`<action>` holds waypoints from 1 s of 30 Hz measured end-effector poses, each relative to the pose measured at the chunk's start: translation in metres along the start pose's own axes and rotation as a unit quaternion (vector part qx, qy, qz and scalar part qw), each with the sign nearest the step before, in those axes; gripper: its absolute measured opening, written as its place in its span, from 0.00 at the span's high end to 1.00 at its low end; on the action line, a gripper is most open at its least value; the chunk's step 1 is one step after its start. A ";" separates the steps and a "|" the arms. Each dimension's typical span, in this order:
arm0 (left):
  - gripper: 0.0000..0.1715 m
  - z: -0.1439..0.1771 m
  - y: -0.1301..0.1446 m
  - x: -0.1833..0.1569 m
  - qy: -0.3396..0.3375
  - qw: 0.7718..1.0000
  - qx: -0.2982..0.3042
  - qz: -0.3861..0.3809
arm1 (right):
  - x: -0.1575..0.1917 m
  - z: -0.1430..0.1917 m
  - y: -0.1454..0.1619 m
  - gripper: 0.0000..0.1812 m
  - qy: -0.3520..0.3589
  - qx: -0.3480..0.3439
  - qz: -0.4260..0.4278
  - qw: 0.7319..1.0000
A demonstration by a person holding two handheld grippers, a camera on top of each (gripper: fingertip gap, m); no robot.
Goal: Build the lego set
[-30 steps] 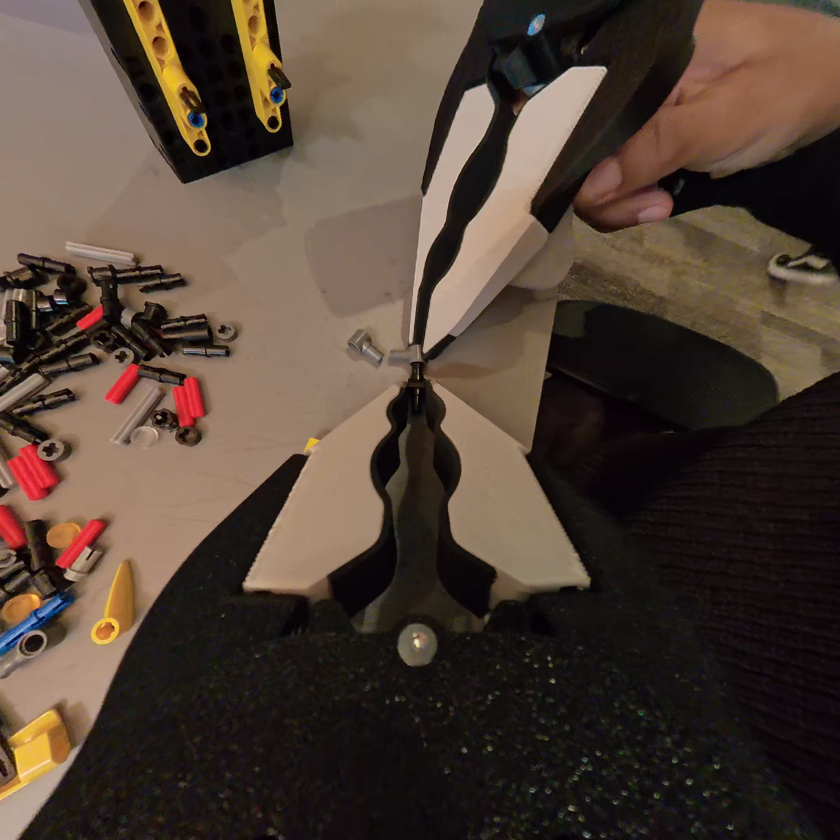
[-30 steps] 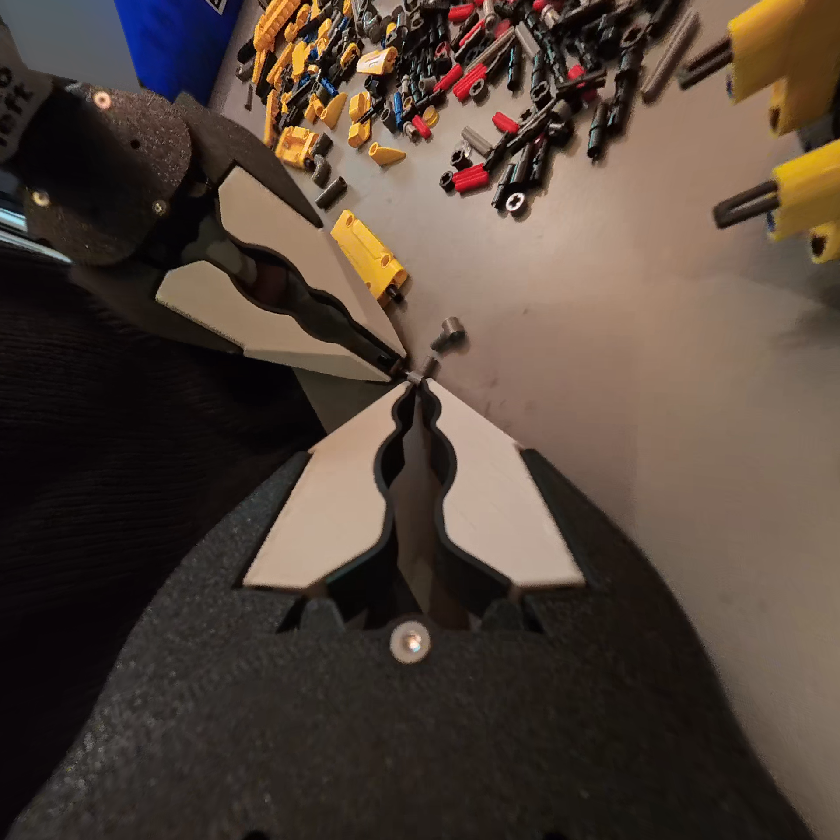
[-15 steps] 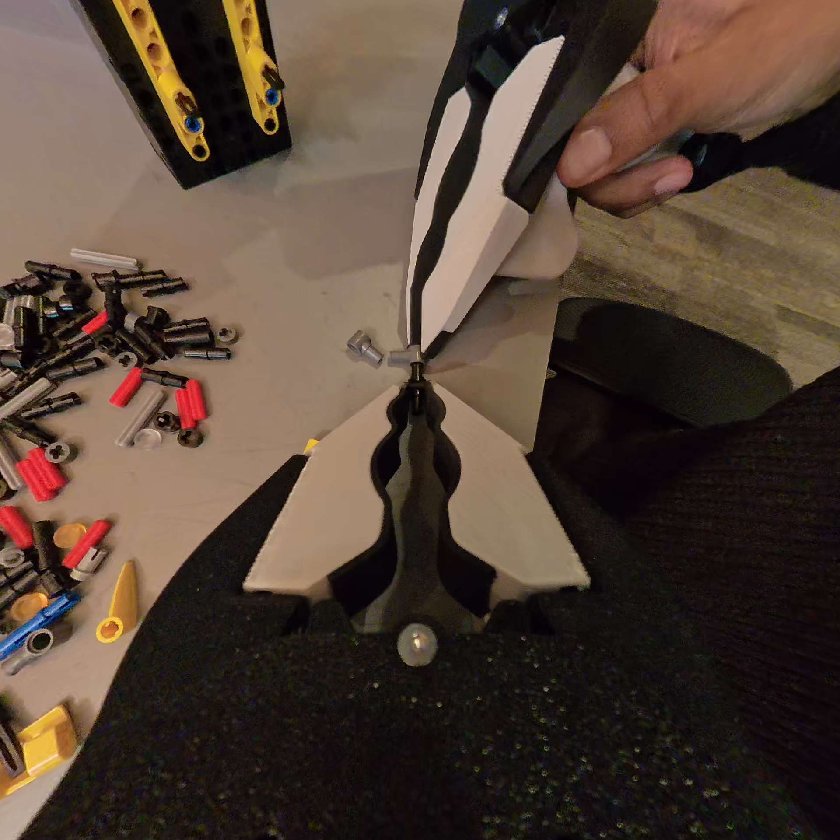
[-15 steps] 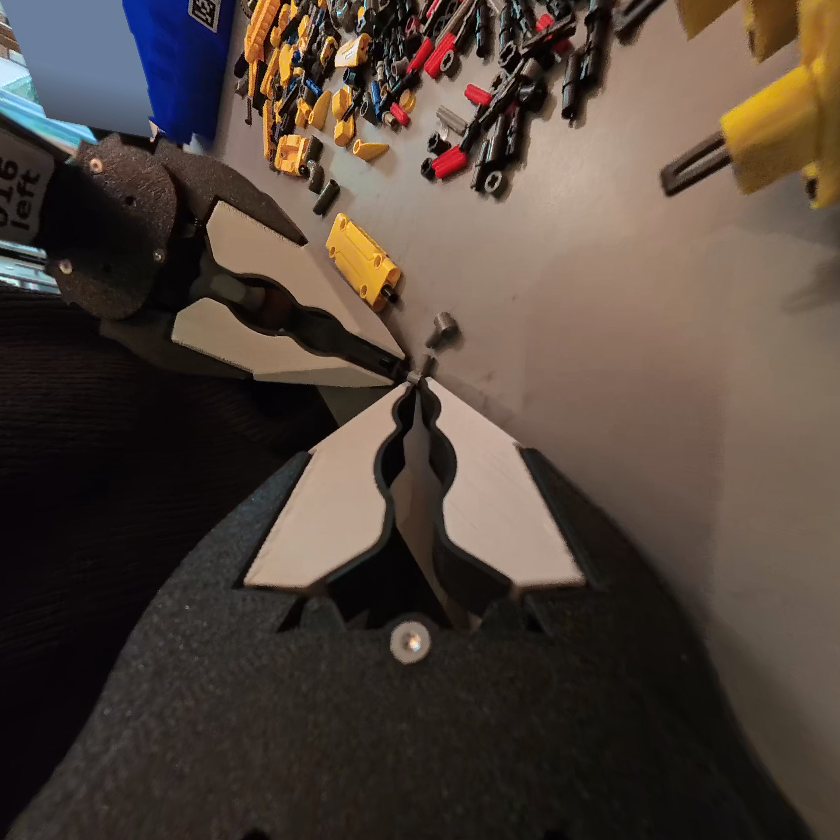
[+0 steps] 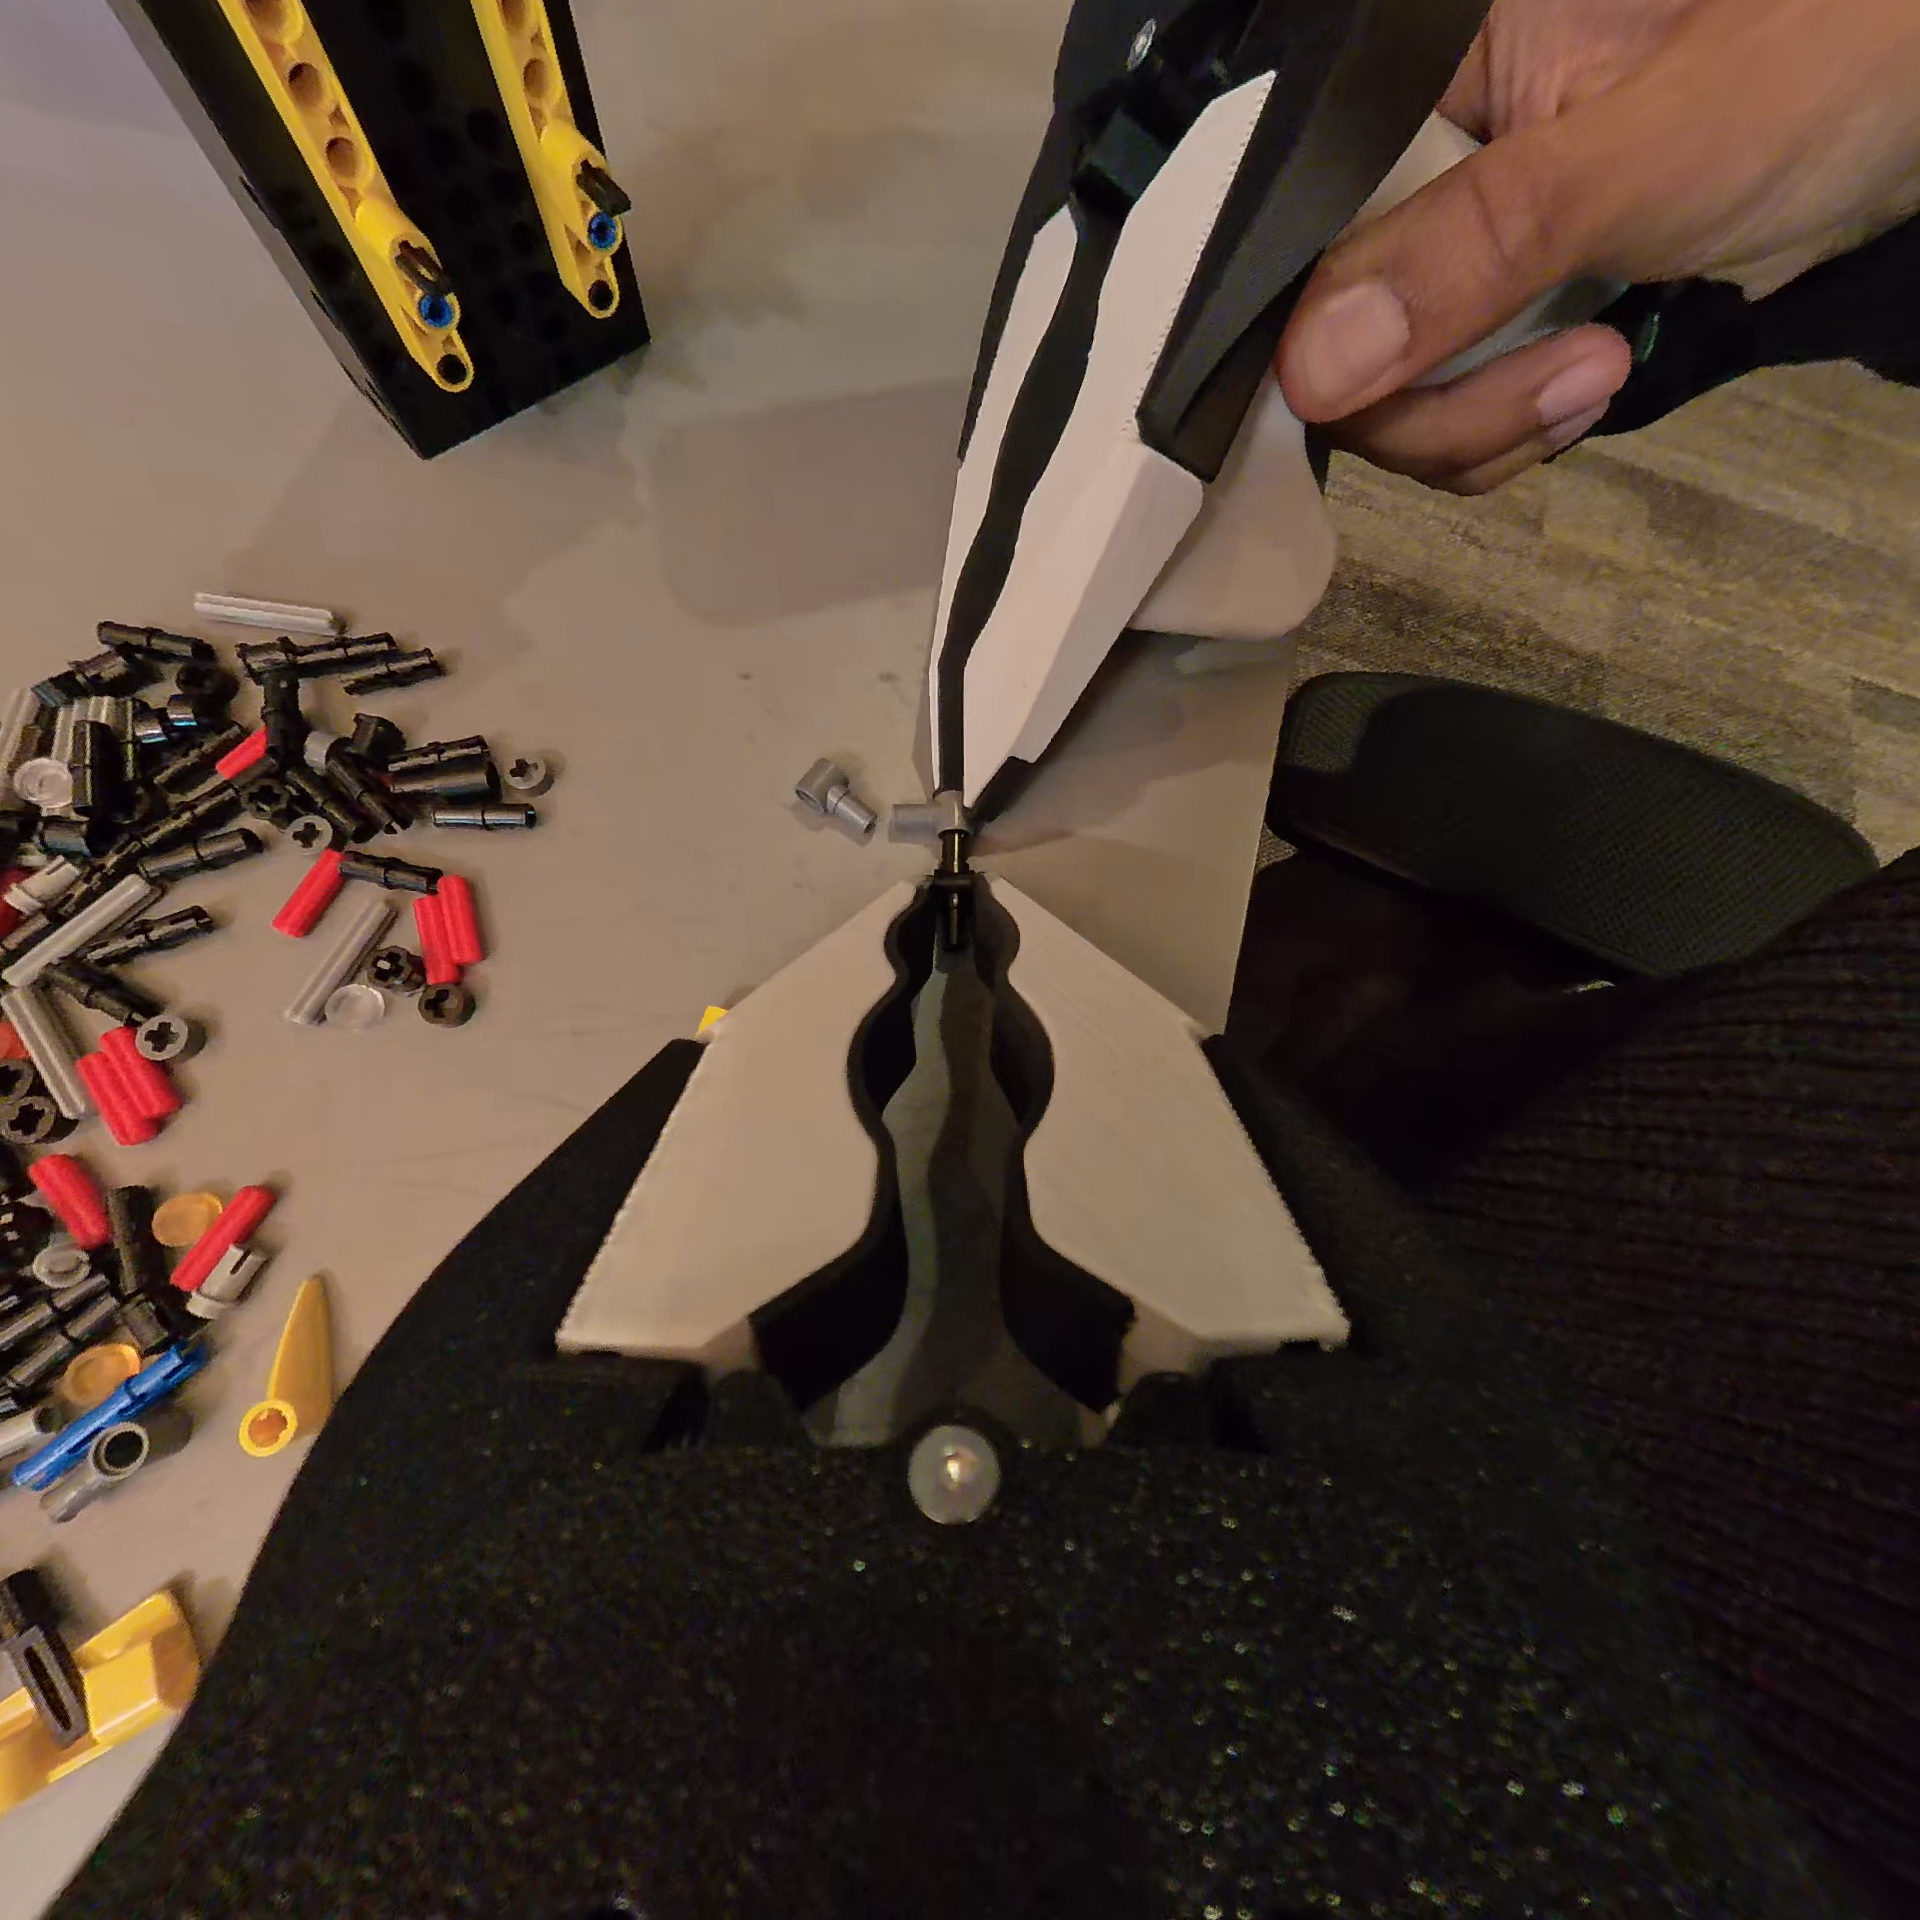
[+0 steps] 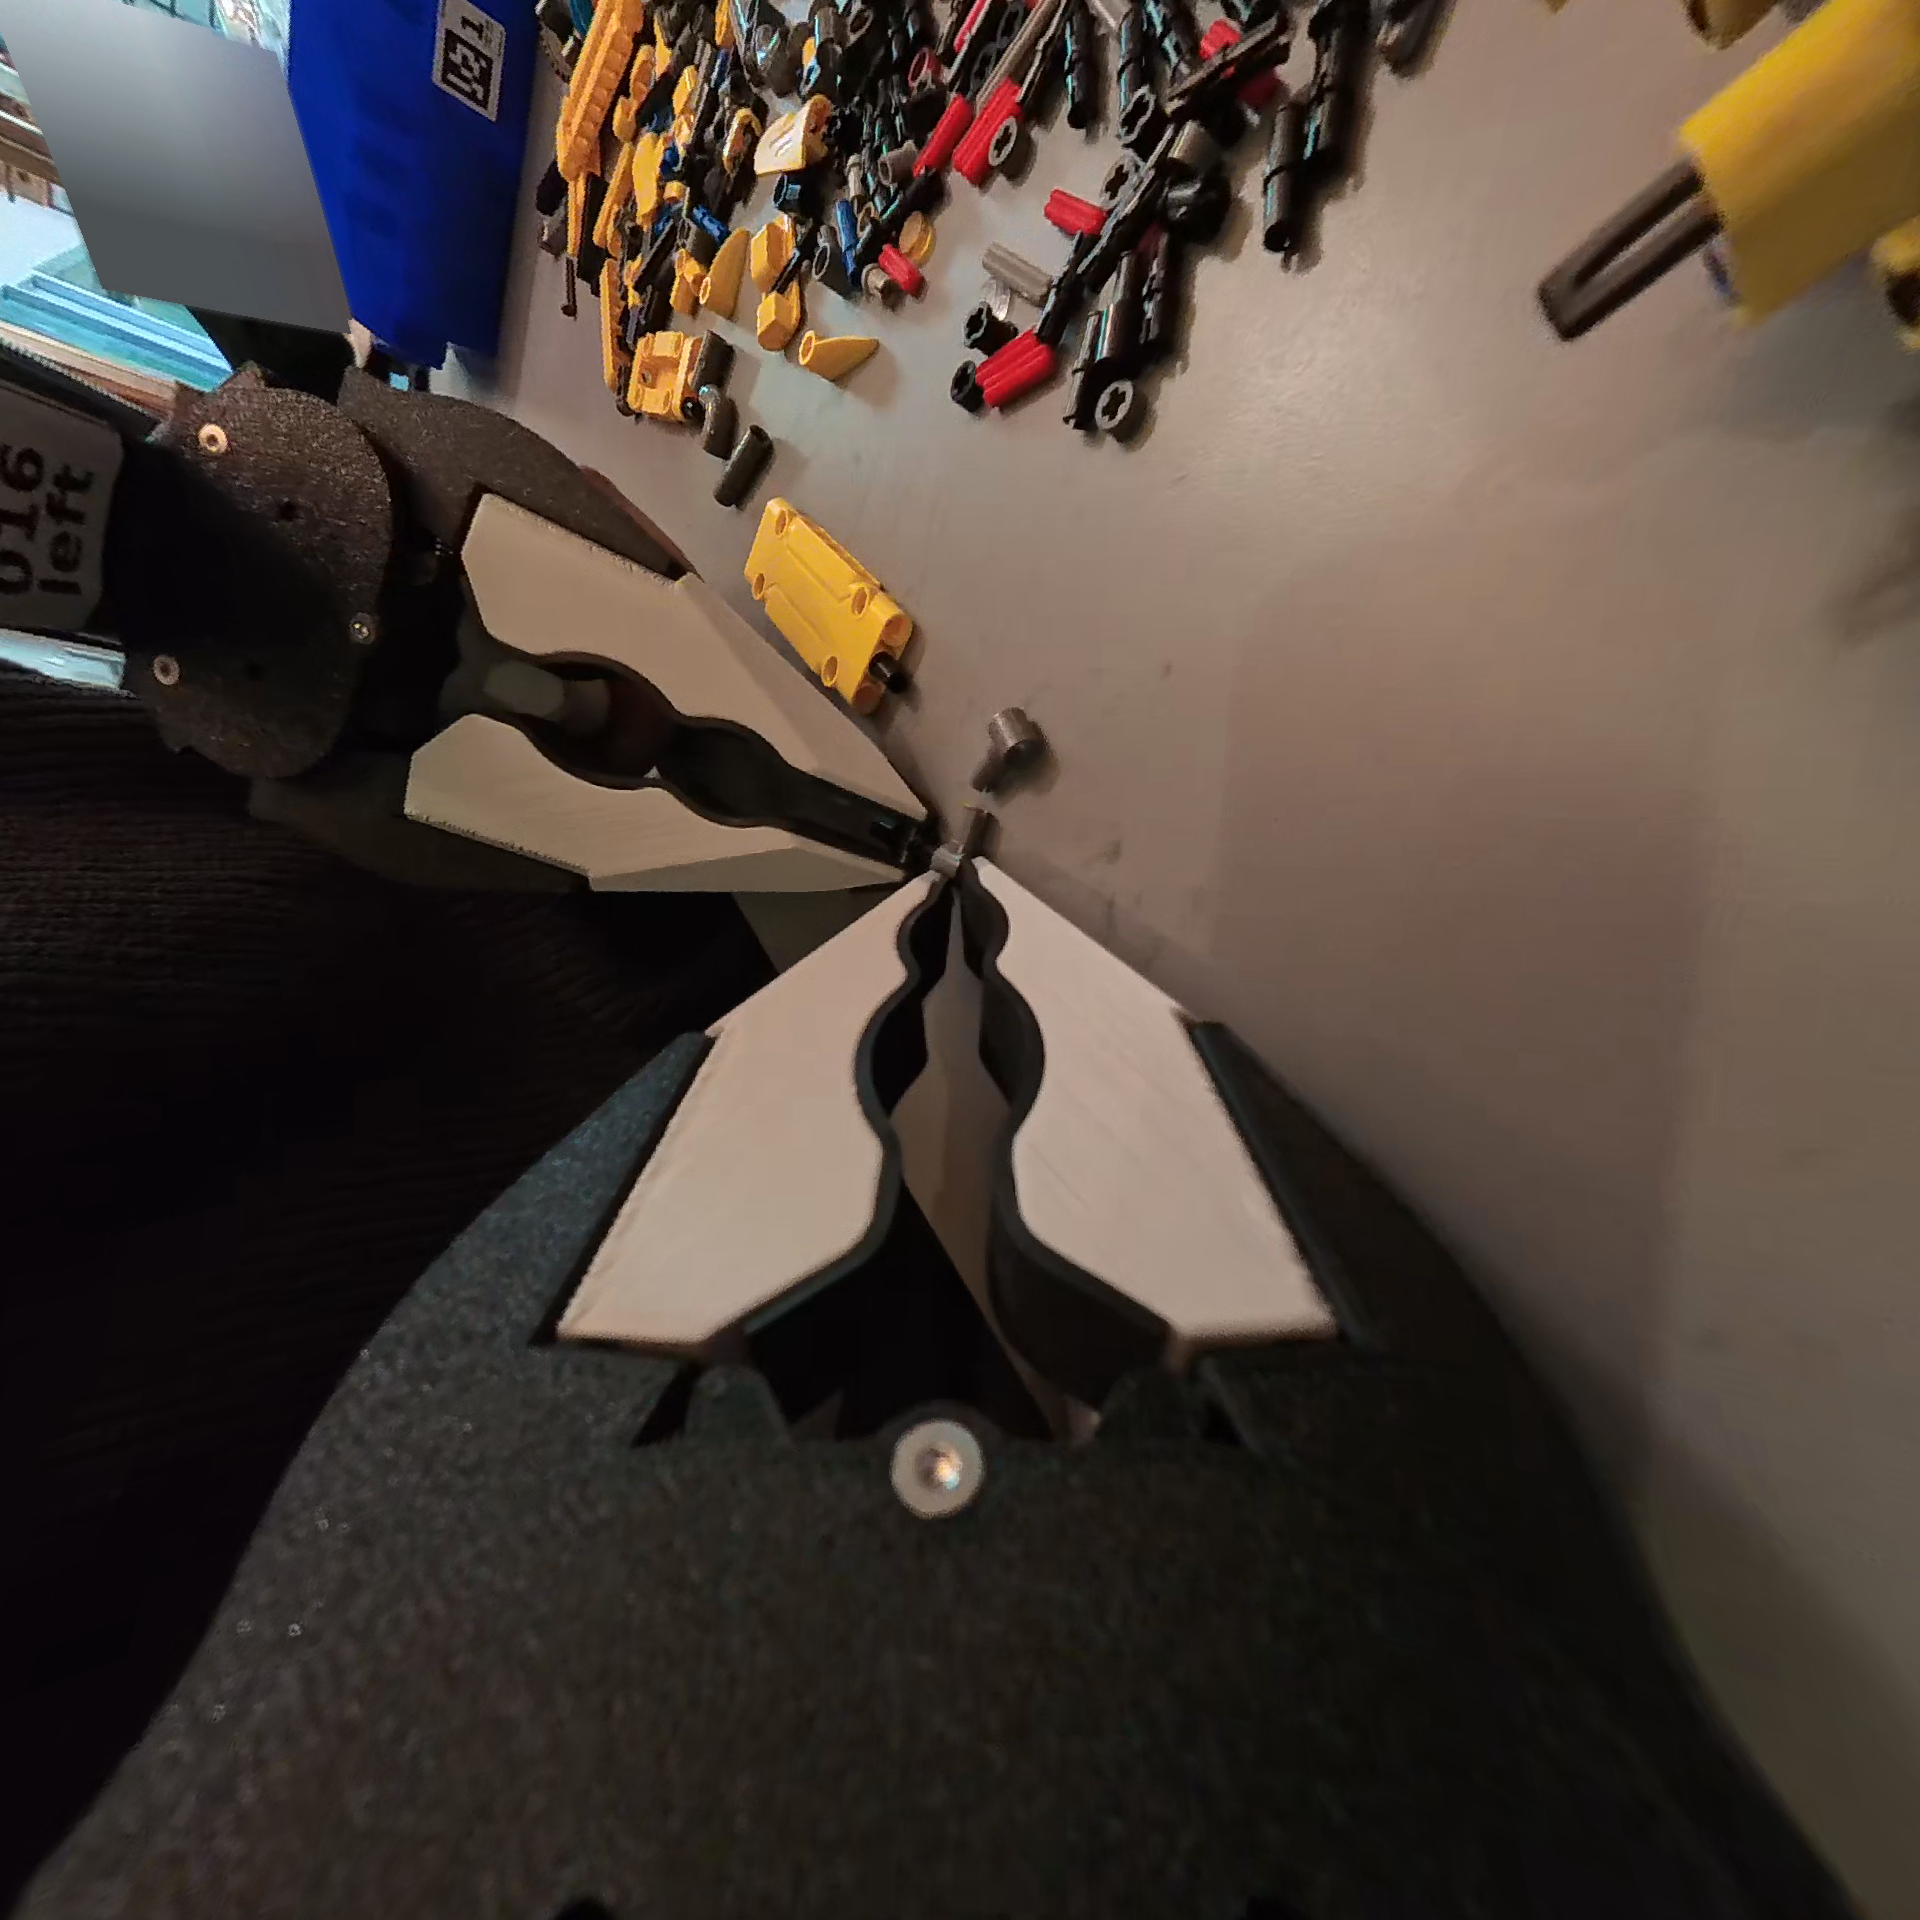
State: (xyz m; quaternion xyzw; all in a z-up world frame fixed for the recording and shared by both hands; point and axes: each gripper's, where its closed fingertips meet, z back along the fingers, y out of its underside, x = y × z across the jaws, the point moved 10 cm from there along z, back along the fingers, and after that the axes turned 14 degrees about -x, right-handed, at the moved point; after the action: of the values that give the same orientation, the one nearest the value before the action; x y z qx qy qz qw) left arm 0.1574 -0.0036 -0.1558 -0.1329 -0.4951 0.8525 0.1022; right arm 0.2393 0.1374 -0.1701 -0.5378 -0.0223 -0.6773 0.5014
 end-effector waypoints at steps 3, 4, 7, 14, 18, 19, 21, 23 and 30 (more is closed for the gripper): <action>0.98 0.000 0.000 -0.001 -0.003 1.000 -0.001 -0.002 | 0.000 0.000 0.001 0.99 0.005 -0.007 -0.013 1.000; 0.98 0.000 0.000 -0.002 -0.006 1.000 0.000 -0.009 | 0.000 0.000 0.001 0.99 0.006 -0.008 -0.023 1.000; 0.98 0.000 0.000 -0.004 -0.013 1.000 0.001 -0.023 | -0.003 0.000 0.000 0.99 -0.001 -0.003 -0.053 0.999; 0.98 0.000 0.000 -0.003 -0.009 1.000 -0.001 -0.023 | -0.006 0.001 0.002 1.00 -0.014 -0.002 -0.094 0.996; 0.97 0.000 0.000 -0.005 -0.005 0.999 0.000 -0.032 | -0.004 0.003 0.004 1.00 -0.009 -0.006 -0.075 0.997; 0.98 0.000 0.000 -0.006 -0.004 0.999 0.000 -0.037 | -0.004 0.003 0.005 1.00 -0.009 -0.005 -0.072 0.997; 0.98 0.000 0.000 -0.007 0.003 0.999 0.000 -0.039 | -0.003 0.004 0.006 1.00 -0.012 -0.002 -0.071 0.997; 0.98 0.000 0.000 -0.007 0.005 0.999 0.000 -0.036 | -0.004 0.004 0.005 1.00 -0.015 0.000 -0.073 0.997; 0.98 0.001 0.001 -0.007 0.022 0.999 0.002 -0.040 | -0.002 0.004 0.007 1.00 -0.021 0.011 -0.045 0.999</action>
State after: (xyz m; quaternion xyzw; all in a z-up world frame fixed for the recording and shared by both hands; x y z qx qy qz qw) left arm 0.1641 -0.0068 -0.1550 -0.1317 -0.4962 0.8454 0.1473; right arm 0.2466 0.1374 -0.1734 -0.5450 -0.0639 -0.6873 0.4759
